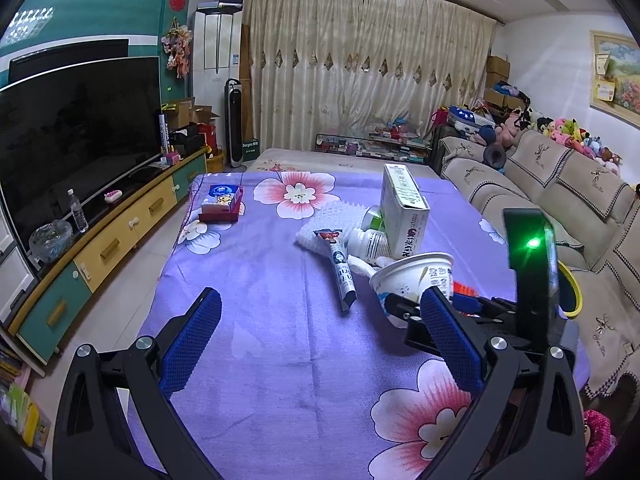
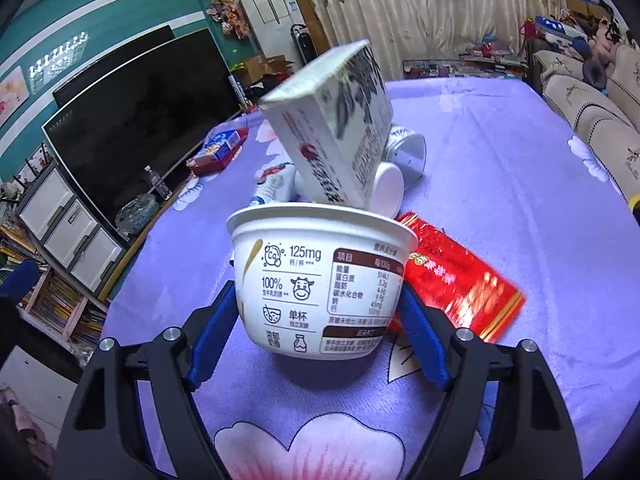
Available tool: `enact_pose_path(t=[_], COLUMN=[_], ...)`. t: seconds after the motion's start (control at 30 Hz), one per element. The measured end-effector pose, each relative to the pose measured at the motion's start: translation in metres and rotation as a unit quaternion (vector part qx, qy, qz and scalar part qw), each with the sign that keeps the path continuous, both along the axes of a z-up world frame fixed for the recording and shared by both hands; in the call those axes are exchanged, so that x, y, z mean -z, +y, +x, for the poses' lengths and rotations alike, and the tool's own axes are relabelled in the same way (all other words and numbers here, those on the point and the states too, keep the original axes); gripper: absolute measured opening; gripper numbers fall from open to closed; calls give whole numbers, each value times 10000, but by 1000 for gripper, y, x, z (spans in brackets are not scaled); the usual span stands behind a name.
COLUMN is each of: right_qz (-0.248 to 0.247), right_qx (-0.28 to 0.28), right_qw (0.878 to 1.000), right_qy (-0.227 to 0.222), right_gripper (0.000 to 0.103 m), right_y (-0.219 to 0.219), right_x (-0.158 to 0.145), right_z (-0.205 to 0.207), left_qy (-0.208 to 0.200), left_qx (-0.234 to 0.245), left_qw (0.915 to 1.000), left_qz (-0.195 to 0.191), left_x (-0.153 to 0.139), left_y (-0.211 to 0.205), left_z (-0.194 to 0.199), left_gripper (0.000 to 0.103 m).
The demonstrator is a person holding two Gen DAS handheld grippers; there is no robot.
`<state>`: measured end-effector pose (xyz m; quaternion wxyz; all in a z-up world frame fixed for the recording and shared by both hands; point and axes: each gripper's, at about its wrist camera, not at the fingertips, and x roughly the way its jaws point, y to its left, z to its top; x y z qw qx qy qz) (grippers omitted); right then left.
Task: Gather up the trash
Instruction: 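Carry the yogurt cup over the bin and open the right gripper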
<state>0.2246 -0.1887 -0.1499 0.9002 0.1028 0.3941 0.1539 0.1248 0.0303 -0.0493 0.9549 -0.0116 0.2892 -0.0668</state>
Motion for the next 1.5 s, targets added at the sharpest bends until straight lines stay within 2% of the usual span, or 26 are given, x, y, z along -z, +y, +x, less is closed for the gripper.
enact_pose_path(t=[0.27, 0.4, 0.5, 0.63, 0.93, 1.1, 1.3, 1.5], right_qz=[351, 368, 271, 16, 96, 296, -57, -301], right_qx=[-217, -449, -410, -89, 882, 922, 1343, 1978], right_qw=[9990, 9979, 9975, 9974, 9941, 9937, 9886, 9775], right_qy=[-145, -281, -503, -709, -618, -567, -682, -667], right_gripper=[75, 75, 75, 75, 75, 75, 75, 75], right_y=[-22, -30, -40, -60, -148, -179, -205, -261], right_x=[-20, -34, -44, -51, -46, -45, -46, -39], right_z=[-21, -38, -50, -55, -44, -43, -42, -46], left_qy=[12, -13, -11, 20, 149, 239, 341, 423], left_qx=[90, 127, 143, 220, 370, 479, 701, 796], left_qw=[9999, 9999, 9999, 9997, 9990, 9983, 9963, 9952], left_qz=[65, 83, 82, 128, 216, 243, 360, 381], left_x=[0, -1, -2, -1, 4, 9, 17, 23], left_y=[-12, -17, -21, -29, -48, -61, -84, -99], left_z=[3, 4, 4, 6, 18, 30, 44, 59], left_gripper=[98, 98, 98, 98, 98, 98, 98, 98])
